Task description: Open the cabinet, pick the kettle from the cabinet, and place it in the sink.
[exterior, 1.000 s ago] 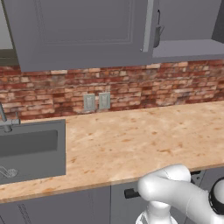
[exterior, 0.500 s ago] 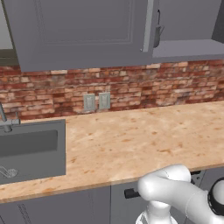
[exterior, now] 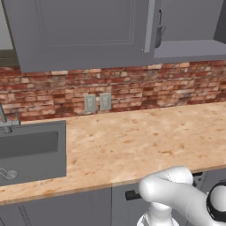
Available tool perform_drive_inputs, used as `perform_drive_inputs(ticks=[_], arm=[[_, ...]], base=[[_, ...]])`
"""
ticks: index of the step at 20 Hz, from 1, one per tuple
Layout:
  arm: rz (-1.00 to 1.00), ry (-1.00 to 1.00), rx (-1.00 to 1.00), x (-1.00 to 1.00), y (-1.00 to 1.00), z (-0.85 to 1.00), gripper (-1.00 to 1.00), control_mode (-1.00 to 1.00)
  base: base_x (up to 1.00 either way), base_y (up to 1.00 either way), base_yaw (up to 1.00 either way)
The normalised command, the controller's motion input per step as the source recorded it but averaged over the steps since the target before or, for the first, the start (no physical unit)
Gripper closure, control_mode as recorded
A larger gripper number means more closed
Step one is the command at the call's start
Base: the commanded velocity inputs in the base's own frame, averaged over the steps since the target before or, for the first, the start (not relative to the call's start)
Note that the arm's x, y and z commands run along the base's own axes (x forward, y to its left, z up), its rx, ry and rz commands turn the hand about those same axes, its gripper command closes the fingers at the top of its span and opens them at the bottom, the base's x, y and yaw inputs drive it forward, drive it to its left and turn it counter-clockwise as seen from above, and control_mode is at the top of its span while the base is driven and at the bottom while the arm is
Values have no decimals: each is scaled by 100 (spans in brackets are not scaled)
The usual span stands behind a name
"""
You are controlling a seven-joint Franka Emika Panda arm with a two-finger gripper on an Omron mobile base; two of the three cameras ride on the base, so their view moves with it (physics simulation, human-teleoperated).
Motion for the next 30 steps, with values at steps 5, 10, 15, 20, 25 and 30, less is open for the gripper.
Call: perform_drive_inputs(ticks=[5,10,15,20,25,30], arm=[[-6,1,0,-9,56,1,-100,-100],[-25,1,0,5,55,0,-100,-100],[-33,5,2,19,44,0,-100,-100],[-39,0,16,34,30,0,-100,-100],[-35,0,36,40,8,-3,-100,-100],[-31,-4,33,45,5,0,-100,-100]], base=[[0,0,0],[0,0,0],[0,0,0],[0,0,0],[0,0,0],[0,0,0]])
